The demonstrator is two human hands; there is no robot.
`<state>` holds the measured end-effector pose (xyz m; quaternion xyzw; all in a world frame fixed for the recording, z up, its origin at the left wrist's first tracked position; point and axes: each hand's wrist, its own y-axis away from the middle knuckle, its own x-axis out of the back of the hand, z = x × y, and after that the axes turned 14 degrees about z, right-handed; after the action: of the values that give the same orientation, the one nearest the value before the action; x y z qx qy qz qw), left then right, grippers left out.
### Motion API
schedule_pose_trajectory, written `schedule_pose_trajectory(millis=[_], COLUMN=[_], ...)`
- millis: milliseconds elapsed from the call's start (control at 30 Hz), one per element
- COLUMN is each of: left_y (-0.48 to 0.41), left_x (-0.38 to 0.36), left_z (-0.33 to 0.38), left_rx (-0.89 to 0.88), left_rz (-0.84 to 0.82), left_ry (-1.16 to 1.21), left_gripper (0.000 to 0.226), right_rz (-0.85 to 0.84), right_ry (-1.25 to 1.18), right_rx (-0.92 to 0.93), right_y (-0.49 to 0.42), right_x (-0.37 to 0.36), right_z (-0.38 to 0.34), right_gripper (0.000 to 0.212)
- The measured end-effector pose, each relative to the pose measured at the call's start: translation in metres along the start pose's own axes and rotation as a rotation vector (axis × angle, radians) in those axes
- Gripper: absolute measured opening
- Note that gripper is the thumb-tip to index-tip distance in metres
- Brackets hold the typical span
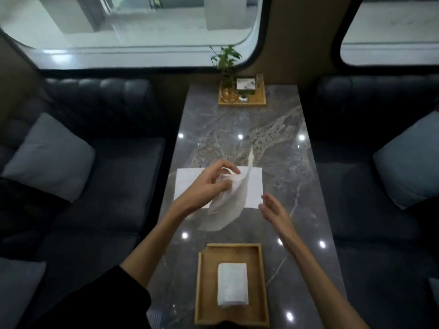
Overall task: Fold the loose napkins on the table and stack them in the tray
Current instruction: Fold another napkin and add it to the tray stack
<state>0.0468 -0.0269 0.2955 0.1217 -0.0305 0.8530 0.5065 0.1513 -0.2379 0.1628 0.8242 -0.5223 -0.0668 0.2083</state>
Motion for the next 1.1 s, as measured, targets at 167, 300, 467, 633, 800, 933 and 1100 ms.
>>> schedule_pose_trajectory(millis=[167,300,467,633,800,933,1100], left_y=[0.058,0.093,0.124,0.158,0.173,0.174,0.171], left_x=[0.048,0.076,0.085,0.059,0.034,0.026,0.022], left_z=[0.087,0.115,0.115,0.094,0.097,0.116,0.134], left_rx=[-0.086,-0.138,-0.021,0.212,0.144,0.011,-0.046], left_rz=[-0.163,-0.077,0.129,0.043,0.162,0.216,0.237], left_ry=[0.124,0.187,0.744,0.838,0.493,0.254,0.103], left_gripper=[0.027,0.031,0.035,0.079,0.042,0.024,0.022], right_rz=[-0.259,-0.175,-0.118,0.012,0.049,0.012,-0.024], right_ry=[-0.12,-0.288,-0.395,-0.381,-0.224,-0.213,-0.185], right_rx=[0.215,0.247,0.31,0.402,0.44,0.417,0.377], right_y=[0.039,0.077,0.135,0.18,0.203,0.212,0.219], right_x=[-0.031,-0.048,-0.036,-0.006,0.031,0.061,0.093], right_z=[-0.087,-0.129,-0.16,-0.176,-0.185,-0.198,-0.205], right_gripper=[0.087,0.028,0.014,0.022,0.027,0.026,0.026])
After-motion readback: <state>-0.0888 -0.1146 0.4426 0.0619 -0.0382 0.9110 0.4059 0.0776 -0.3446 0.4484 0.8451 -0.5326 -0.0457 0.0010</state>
